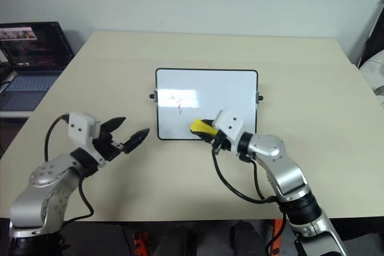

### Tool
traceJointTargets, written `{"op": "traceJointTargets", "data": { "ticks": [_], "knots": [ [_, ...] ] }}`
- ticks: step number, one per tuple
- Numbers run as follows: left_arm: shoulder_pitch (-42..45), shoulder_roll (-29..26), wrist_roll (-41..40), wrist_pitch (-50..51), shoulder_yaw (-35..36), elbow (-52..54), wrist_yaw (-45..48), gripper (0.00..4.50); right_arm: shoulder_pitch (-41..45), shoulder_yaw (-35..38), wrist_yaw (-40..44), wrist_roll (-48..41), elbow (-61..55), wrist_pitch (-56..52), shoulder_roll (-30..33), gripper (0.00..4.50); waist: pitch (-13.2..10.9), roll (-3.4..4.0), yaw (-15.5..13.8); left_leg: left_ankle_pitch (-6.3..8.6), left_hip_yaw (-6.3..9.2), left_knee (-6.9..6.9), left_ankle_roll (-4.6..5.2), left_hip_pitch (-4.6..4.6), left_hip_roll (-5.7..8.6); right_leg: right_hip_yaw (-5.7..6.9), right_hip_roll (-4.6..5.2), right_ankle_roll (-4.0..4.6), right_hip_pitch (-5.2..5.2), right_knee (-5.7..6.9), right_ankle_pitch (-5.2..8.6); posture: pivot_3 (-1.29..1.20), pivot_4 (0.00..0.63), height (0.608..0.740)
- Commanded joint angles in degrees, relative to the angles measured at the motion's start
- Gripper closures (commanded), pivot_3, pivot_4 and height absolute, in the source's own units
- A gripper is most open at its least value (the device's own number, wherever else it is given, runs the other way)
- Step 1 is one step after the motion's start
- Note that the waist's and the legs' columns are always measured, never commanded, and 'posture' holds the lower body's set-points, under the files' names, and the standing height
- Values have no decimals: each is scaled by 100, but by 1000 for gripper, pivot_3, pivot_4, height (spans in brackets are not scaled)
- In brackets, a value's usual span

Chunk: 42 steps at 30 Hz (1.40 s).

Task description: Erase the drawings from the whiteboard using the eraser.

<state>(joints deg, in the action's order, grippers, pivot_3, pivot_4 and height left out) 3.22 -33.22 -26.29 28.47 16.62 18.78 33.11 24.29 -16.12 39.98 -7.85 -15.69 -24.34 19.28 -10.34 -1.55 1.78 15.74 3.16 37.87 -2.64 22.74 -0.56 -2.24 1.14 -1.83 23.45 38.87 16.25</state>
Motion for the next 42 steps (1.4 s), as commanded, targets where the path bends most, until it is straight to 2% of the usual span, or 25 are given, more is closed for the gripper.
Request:
{"op": "traceJointTargets", "data": {
  "ticks": [1,5,9,12,19,24,27,31,37,42],
  "knots": [
    [13,-85,-32,-8,28,262,11,0,95,3,15,-23,-148,-20,18,3379,0,0,0,0,0,0,0,0,0,0,0,0,0,1,0,0,150,740],
    [53,-125,-10,0,-60,202,64,0,257,-9,-44,56,-19,91,-28,3379,0,0,1,0,0,1,0,-1,-1,0,-1,0,0,3,0,0,150,740],
    [124,-252,43,43,-210,59,191,0,716,-297,-73,564,477,716,-47,3379,0,0,8,0,-6,4,0,-6,-1,0,-2,0,0,10,0,0,150,740],
    [229,-322,38,103,-349,-9,312,0,1389,-582,-269,1122,1502,1529,-231,3379,0,0,19,0,-9,3,0,-12,-2,3,-6,1,-2,11,0,0,150,740],
    [470,-401,39,157,-472,-122,465,0,2834,-623,-933,1754,4240,3024,-929,3380,0,0,19,-1,-20,2,-1,-13,-2,4,-5,2,-1,8,-2,0,150,740],
    [589,-467,125,153,-564,-221,549,0,3542,-651,-1189,2036,5876,3670,-1267,3380,0,0,28,-1,-23,1,-1,-15,-3,2,-5,3,2,10,-2,0,150,740],
    [638,-435,148,145,-598,-236,563,0,3767,-772,-1062,2230,6645,3828,-1399,3380,0,0,29,-1,-23,0,-1,-13,-3,1,-4,3,2,9,-2,0,150,740],
    [641,-405,148,136,-620,-227,550,0,3702,-1009,-605,2481,7053,3879,-1368,3380,4,-1,50,-1,-25,3,-1,-31,-3,-2,-2,4,-12,15,-3,0,150,740],
    [640,-376,163,93,-653,-270,574,0,4150,-771,-1645,2666,7473,4027,-1548,3380,4,-1,63,-2,-30,2,-1,-79,-3,-5,-4,13,-39,40,-9,0,150,740],
    [659,-351,177,58,-705,-299,584,0,4327,-784,-1756,2685,7725,4122,-1787,3380,4,-1,60,-15,-27,8,2,-88,-1,-7,-6,19,-36,75,-12,0,150,740]
  ]
}}
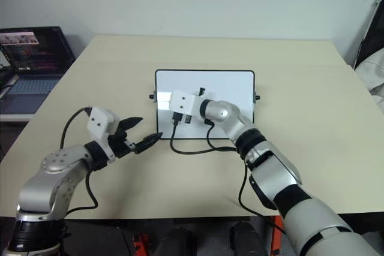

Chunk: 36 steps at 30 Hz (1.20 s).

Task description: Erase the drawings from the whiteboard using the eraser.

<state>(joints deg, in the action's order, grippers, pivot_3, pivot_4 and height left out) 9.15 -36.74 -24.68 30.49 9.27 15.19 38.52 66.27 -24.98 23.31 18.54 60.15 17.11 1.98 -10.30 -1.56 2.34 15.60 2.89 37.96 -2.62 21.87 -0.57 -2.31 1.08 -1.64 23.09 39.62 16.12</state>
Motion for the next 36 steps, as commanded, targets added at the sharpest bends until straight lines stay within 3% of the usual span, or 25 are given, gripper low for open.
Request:
{"op": "traceJointTargets", "data": {
  "ticks": [1,7,14,19,28,33,36],
  "knots": [
    [67,7,19,-151,25,55,42,0,133,99,-44,42,175,-34,-109,3380,0,0,11,0,-1,0,0,-2,-1,0,-1,0,0,2,0,0,150,740],
    [48,28,22,-176,24,61,51,0,-98,-147,1002,135,70,-30,-123,3380,0,0,91,0,-3,-4,0,-3,-2,-2,-2,0,3,4,0,0,150,740],
    [75,56,35,-208,4,13,68,0,271,213,-163,117,236,-3,-176,3380,-1,1,86,0,-1,-3,0,-2,-2,-2,-1,1,5,7,0,0,150,740],
    [102,44,61,-244,16,-71,113,0,517,304,-342,87,509,-13,-294,3380,-1,2,81,0,-1,-4,0,2,-1,-2,-1,1,8,4,1,0,150,740],
    [85,58,86,-252,27,-55,105,0,234,-214,1145,398,596,-102,-249,3380,-1,2,95,1,-2,-11,0,1,-4,-1,-2,1,7,-6,1,0,150,740],
    [71,64,84,-244,27,-45,100,0,466,46,-223,496,588,-101,-135,3380,-1,2,77,0,2,-5,0,-1,-2,-2,0,1,6,6,1,0,150,740],
    [85,63,85,-242,23,-47,101,0,536,165,-407,451,597,-140,-13,3380,-1,2,45,-5,8,-2,-5,0,1,-3,0,2,6,13,1,0,150,740]
  ]
}}
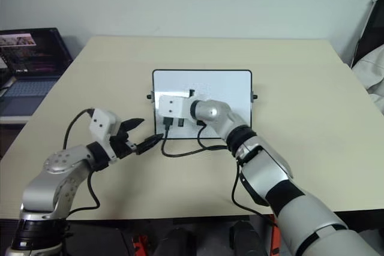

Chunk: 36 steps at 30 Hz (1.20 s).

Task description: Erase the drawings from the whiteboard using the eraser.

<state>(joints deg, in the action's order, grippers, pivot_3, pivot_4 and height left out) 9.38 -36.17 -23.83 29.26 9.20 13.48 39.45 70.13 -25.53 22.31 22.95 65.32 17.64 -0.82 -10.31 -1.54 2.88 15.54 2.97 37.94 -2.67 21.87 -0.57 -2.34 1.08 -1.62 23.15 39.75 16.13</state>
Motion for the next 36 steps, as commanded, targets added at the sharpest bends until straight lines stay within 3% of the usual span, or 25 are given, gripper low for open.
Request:
{"op": "traceJointTargets", "data": {
  "ticks": [1,6,11,12,15,20,30,36],
  "knots": [
    [65,6,1,-119,29,122,10,0,113,209,-199,-2,74,-202,290,3380,0,0,-15,-1,0,0,0,0,1,0,0,0,0,0,0,0,150,740],
    [68,12,-12,-99,33,145,-3,0,-520,-66,1078,29,-246,-201,438,3380,3,-3,-15,-1,-3,-3,0,0,0,1,-1,0,-3,-7,0,0,150,740],
    [78,15,-21,-74,28,161,-5,0,-1062,-479,1778,331,-842,-130,741,3380,5,-2,-1,0,-4,-4,1,-13,0,2,0,-1,-15,-8,0,0,150,740],
    [80,11,-21,-74,30,158,-2,0,-1099,-527,1792,365,-926,-138,783,3380,3,1,-2,-1,0,-2,1,-21,0,2,0,-1,-26,-8,0,0,150,740],
    [99,9,-20,-67,19,147,7,0,-865,-295,700,400,-944,-184,726,3381,-6,15,-3,-1,6,-11,2,-98,-3,4,-2,2,-111,-33,5,0,150,740],
    [128,10,-16,-64,-2,138,17,0,-517,32,-288,262,-786,-238,667,3381,-10,16,-16,-10,11,-8,10,-99,-1,1,-4,7,-115,-37,7,0,150,740],
    [122,10,-26,-65,6,146,15,0,-1116,-610,1291,549,-1135,-60,910,3382,-4,10,4,-7,6,-60,8,-101,-1,-1,2,6,-116,-75,6,0,150,740],
    [125,7,-28,-53,5,147,12,0,-1048,-695,869,755,-1306,-103,1013,3382,-4,10,-1,-9,9,-74,8,-108,-1,1,2,7,-115,-75,7,0,150,740]
  ]
}}
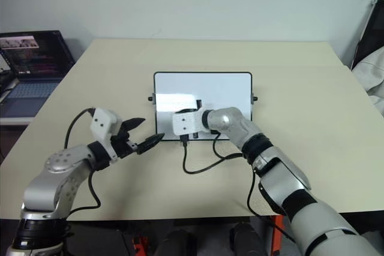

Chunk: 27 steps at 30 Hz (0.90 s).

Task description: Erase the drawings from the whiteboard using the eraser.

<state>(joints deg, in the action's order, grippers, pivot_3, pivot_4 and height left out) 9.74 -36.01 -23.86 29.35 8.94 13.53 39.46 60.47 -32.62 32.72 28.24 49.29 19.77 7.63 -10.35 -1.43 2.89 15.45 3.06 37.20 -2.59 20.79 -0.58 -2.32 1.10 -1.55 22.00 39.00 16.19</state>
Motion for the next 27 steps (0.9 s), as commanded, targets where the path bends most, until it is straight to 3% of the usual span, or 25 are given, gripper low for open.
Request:
{"op": "traceJointTargets", "data": {
  "ticks": [1,6,13,18,23,27],
  "knots": [
    [88,-9,-25,-58,31,148,8,0,-66,95,-214,138,270,-351,147,3382,0,0,-1,-1,0,1,0,0,0,-1,0,0,0,0,0,0,150,740],
    [69,1,-40,-44,31,197,-2,0,-361,997,171,-1002,-848,-951,57,3383,-4,1,-28,-3,2,0,-3,9,0,0,0,0,5,-1,0,0,150,740],
    [266,50,-196,74,-194,564,88,0,-1505,1948,499,-1952,-3821,-2487,498,3383,-3,-2,-101,2,7,-14,-11,99,-1,7,6,-5,87,-18,7,0,150,740],
    [598,23,-197,156,-678,820,341,0,-2800,3106,-101,-2621,-6235,-4427,502,3384,-2,-3,-127,0,1,-12,-15,218,-1,6,8,-6,196,-13,7,0,150,740],
    [1192,143,-163,90,-1326,718,818,0,-4077,3960,-656,-2966,-8571,-6646,414,3384,-3,-2,-150,2,-4,-12,-14,222,6,0,10,-6,201,-17,8,0,150,740],
    [1854,489,40,-125,-1997,267,1221,0,-4655,4341,-1126,-2956,-9318,-7612,395,3384,-2,-1,-96,0,-11,-7,-13,201,5,3,-5,-7,192,1,7,0,150,740]
  ]
}}
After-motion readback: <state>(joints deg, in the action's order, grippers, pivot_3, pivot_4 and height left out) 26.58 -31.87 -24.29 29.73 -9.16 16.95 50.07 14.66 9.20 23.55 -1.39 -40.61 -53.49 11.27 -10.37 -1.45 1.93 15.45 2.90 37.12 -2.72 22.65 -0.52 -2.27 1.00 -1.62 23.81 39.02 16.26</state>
